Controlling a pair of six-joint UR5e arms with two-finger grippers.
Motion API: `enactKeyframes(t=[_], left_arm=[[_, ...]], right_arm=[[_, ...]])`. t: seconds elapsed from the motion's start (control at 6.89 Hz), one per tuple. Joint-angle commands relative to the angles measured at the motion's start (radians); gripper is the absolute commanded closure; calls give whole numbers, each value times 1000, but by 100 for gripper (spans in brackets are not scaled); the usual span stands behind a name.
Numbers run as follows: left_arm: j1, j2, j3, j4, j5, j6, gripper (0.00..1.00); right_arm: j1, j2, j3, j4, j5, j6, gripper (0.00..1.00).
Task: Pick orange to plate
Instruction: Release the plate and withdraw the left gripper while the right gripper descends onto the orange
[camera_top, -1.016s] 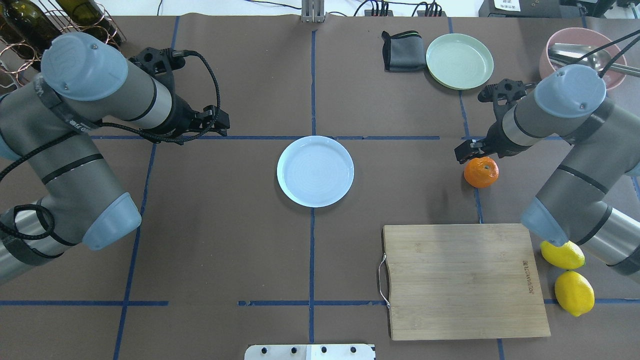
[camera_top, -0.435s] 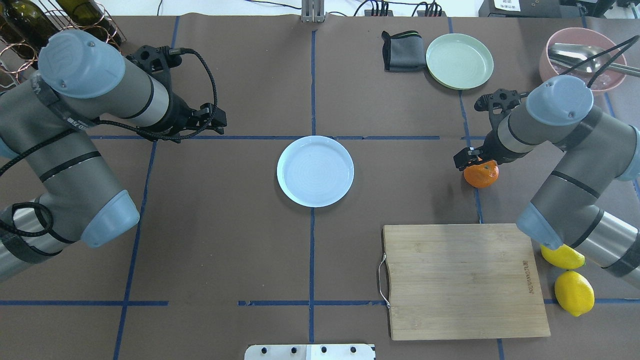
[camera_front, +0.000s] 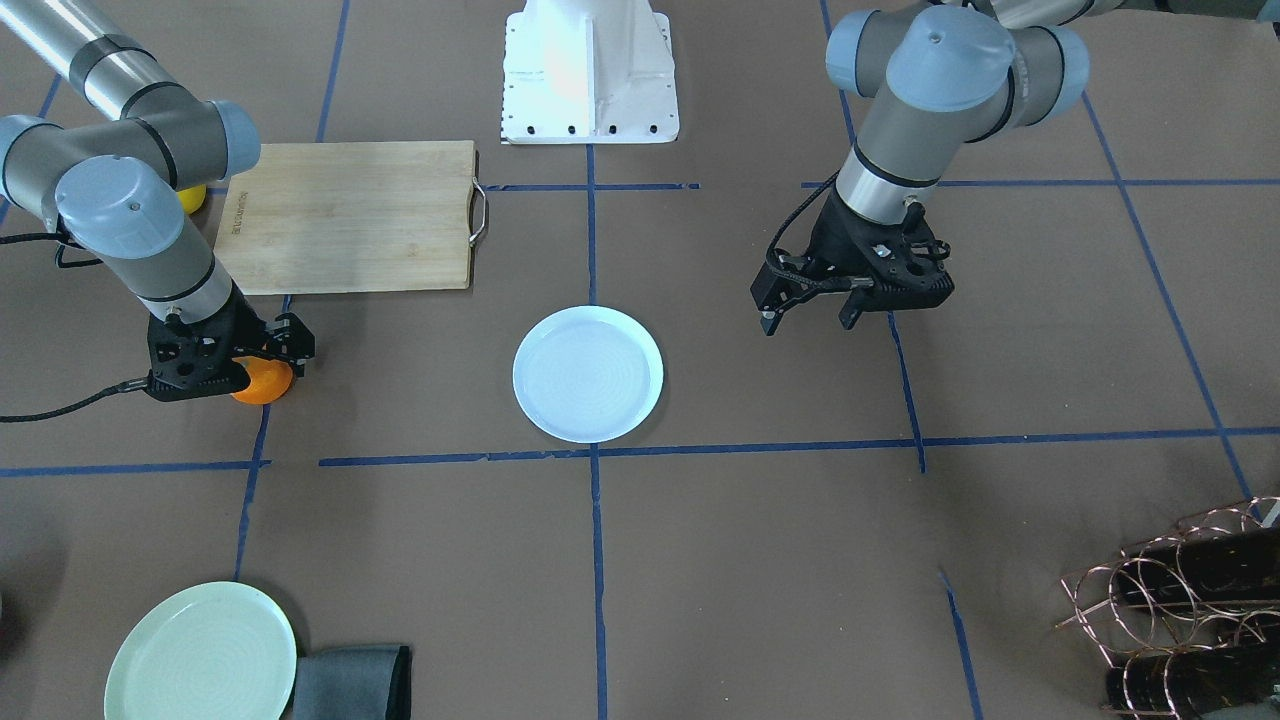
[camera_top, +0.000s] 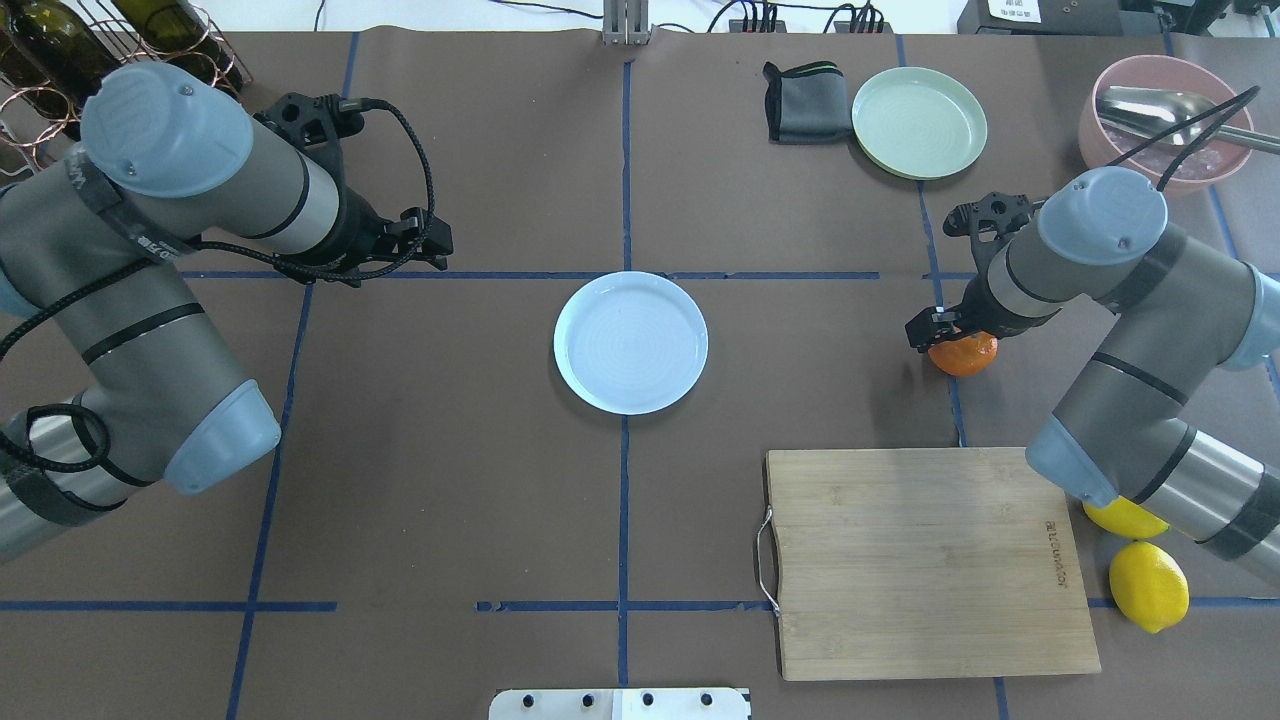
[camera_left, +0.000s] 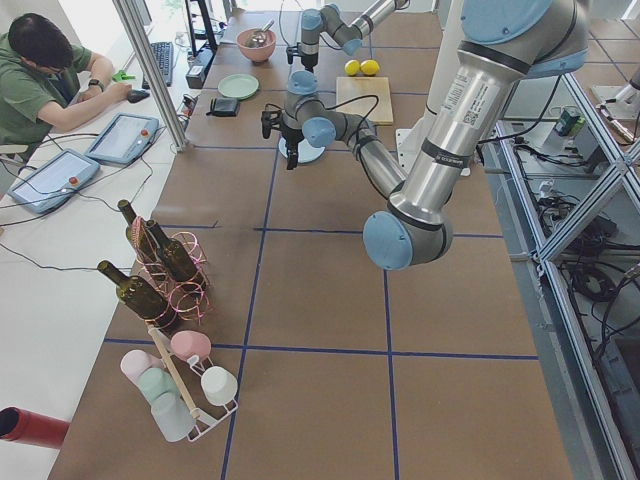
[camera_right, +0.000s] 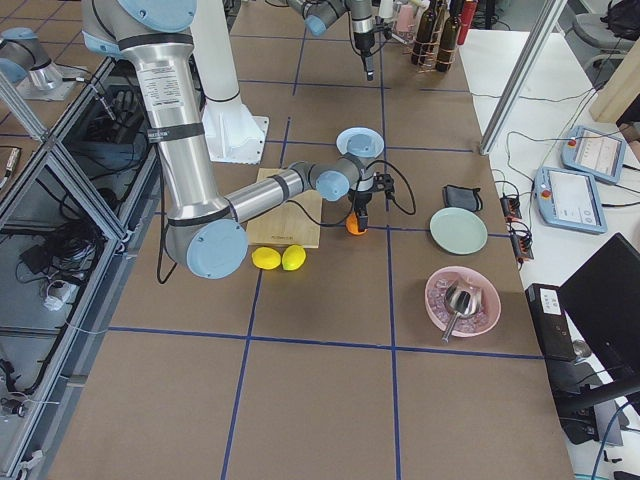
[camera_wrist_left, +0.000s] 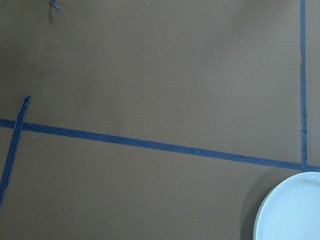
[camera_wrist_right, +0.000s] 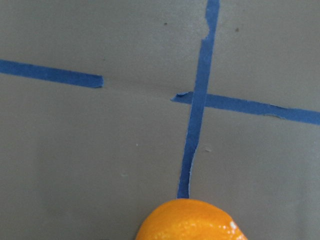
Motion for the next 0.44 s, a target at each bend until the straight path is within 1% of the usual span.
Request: enactKeyframes(t=[0.0,0.15,0.29], left_arm=[[-1,0,1,-1,0,0,0],[-4,0,1,0,0,2,0],[-23,0,-10,0,-3,34,0]], right_arm=[[0,0,-1,-1,8,-8,53],[1,-1,5,1,8,-8,97],[14,3,14,4,22,-9,100]])
